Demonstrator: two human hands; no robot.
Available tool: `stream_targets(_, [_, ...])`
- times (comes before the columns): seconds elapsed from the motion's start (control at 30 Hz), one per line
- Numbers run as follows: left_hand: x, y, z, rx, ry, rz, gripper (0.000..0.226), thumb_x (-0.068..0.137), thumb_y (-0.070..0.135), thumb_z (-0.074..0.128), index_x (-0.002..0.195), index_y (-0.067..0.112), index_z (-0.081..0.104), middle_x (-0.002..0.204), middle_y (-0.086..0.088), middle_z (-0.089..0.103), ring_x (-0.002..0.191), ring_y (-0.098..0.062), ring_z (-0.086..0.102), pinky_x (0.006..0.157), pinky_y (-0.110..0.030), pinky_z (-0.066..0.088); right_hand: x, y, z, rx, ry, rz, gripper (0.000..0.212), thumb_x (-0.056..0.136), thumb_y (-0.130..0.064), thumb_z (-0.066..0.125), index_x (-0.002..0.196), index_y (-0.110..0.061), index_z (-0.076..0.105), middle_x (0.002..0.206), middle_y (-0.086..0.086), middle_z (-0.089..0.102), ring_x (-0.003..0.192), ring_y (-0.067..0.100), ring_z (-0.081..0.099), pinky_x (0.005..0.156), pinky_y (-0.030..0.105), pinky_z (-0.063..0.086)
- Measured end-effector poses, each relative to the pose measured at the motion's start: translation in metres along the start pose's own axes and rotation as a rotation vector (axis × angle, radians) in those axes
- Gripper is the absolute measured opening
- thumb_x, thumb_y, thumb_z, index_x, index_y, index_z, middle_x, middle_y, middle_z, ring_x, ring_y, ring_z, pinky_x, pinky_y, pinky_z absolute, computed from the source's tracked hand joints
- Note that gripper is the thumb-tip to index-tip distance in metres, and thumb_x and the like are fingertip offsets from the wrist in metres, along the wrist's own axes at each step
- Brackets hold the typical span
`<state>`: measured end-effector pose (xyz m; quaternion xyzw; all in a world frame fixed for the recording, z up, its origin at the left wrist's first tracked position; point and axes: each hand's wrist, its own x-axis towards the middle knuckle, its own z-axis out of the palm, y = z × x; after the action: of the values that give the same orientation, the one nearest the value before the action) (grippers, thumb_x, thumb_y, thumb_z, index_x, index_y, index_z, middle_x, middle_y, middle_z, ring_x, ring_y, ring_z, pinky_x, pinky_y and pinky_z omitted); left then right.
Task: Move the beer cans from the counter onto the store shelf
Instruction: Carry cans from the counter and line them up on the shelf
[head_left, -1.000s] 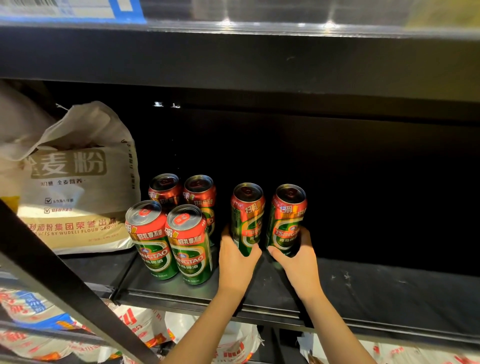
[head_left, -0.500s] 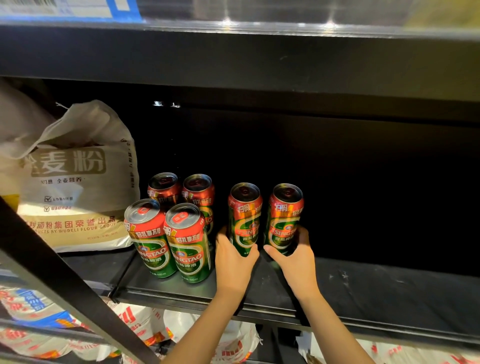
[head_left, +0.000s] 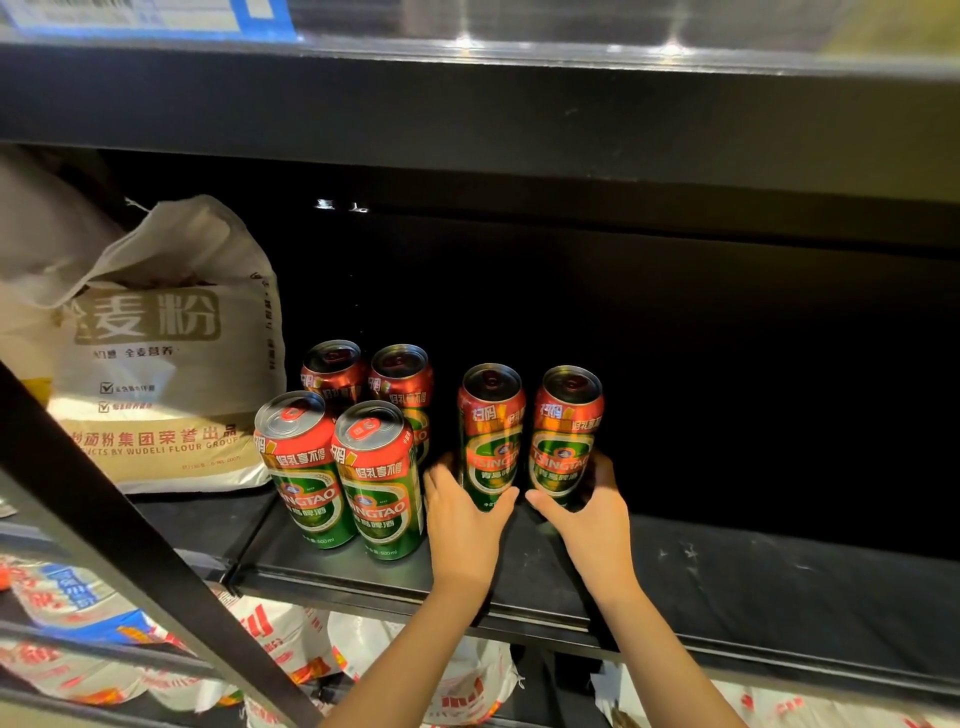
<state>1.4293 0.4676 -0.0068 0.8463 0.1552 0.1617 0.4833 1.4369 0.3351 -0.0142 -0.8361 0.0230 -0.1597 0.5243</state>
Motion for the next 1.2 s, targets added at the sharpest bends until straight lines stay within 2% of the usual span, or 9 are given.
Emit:
stream_targets(0.23, [-0.003, -0.003, -0.003, -0.119, -0.052, -0.008, 0.061, 0.076, 0.02, 0.073, 0.124, 0.005, 0.038, 0.113, -0.009, 0.059, 0.106, -0.022, 0.058, 0.088, -0.034, 0.049, 0.0, -0.003, -0.001, -0.007, -0.032, -0.018, 0.058, 0.073, -0.028, 0.08, 0.12, -0.015, 0.049, 0.1, -0.004, 0.061, 0.092, 0.01, 0.058, 0.079, 0.025, 0.048])
stream_targets(0.37, [-0.004, -0.002, -0.002, -0.067, -0.064, 0.018, 0.046, 0.08, 0.019, 0.067, 0.115, 0.004, 0.042, 0.112, -0.012, 0.053, 0.107, -0.025, 0.053, 0.091, -0.038, 0.047, -0.001, -0.003, 0.0, -0.044, -0.063, -0.045, 0.054, 0.076, -0.032, 0.077, 0.119, -0.014, 0.05, 0.099, -0.002, 0.064, 0.087, 0.01, 0.059, 0.074, 0.022, 0.046])
stream_targets(0.47, [-0.004, -0.001, -0.002, 0.034, -0.058, 0.052, 0.035, 0.083, 0.022, 0.064, 0.103, 0.004, 0.041, 0.113, -0.012, 0.044, 0.107, -0.026, 0.047, 0.088, -0.029, 0.041, -0.001, -0.002, 0.002, -0.057, -0.089, -0.066, 0.056, 0.077, -0.033, 0.075, 0.123, -0.013, 0.048, 0.1, -0.007, 0.061, 0.091, 0.008, 0.059, 0.078, 0.021, 0.047])
stream_targets(0.57, [-0.002, -0.001, 0.0, 0.087, -0.042, 0.067, 0.043, 0.081, 0.03, 0.068, 0.1, 0.004, 0.041, 0.112, -0.012, 0.039, 0.107, -0.024, 0.042, 0.086, -0.025, 0.035, 0.0, -0.001, 0.003, -0.058, -0.098, -0.084, 0.054, 0.077, -0.03, 0.076, 0.121, -0.017, 0.048, 0.1, -0.011, 0.059, 0.092, 0.003, 0.058, 0.08, 0.02, 0.048])
stream_targets(0.7, [-0.001, -0.004, 0.003, 0.12, 0.009, 0.035, 0.057, 0.078, 0.033, 0.072, 0.114, 0.0, 0.044, 0.121, -0.016, 0.045, 0.118, -0.029, 0.042, 0.1, -0.034, 0.038, 0.0, 0.002, 0.004, -0.09, -0.09, -0.089, 0.046, 0.076, -0.019, 0.076, 0.115, -0.019, 0.051, 0.1, -0.007, 0.061, 0.092, 0.007, 0.059, 0.08, 0.023, 0.049])
stream_targets(0.8, [-0.003, -0.005, 0.002, 0.076, 0.047, 0.024, 0.065, 0.076, 0.032, 0.074, 0.122, 0.0, 0.043, 0.122, -0.014, 0.047, 0.119, -0.027, 0.044, 0.101, -0.039, 0.04, 0.001, 0.005, 0.004, -0.108, -0.095, -0.065, 0.042, 0.076, -0.022, 0.077, 0.109, -0.019, 0.051, 0.096, -0.006, 0.061, 0.091, 0.01, 0.061, 0.08, 0.027, 0.052])
stream_targets(0.93, [-0.004, -0.007, 0.003, 0.088, 0.054, 0.046, 0.059, 0.078, 0.032, 0.072, 0.12, 0.001, 0.044, 0.119, -0.014, 0.049, 0.115, -0.027, 0.047, 0.097, -0.04, 0.043, 0.001, 0.008, 0.004, -0.097, -0.099, -0.037, 0.05, 0.075, -0.03, 0.078, 0.115, -0.014, 0.054, 0.102, -0.006, 0.064, 0.096, 0.007, 0.062, 0.08, 0.021, 0.051])
stream_targets(1.07, [-0.004, -0.007, 0.004, 0.117, 0.044, 0.041, 0.053, 0.084, 0.034, 0.066, 0.121, 0.002, 0.043, 0.121, -0.014, 0.048, 0.115, -0.027, 0.047, 0.097, -0.038, 0.043, 0.001, 0.005, 0.005, -0.119, -0.103, -0.028, 0.051, 0.074, -0.031, 0.078, 0.116, -0.013, 0.054, 0.099, -0.012, 0.058, 0.091, -0.001, 0.056, 0.07, 0.0, 0.039])
stream_targets(1.2, [-0.005, -0.006, 0.004, 0.149, 0.062, 0.062, 0.045, 0.086, 0.033, 0.063, 0.114, 0.001, 0.045, 0.119, -0.014, 0.047, 0.111, -0.027, 0.048, 0.094, -0.035, 0.044, 0.0, 0.005, 0.006, -0.117, -0.102, -0.011, 0.049, 0.073, -0.032, 0.079, 0.11, -0.01, 0.056, 0.093, -0.013, 0.058, 0.087, 0.0, 0.056, 0.067, 0.001, 0.04])
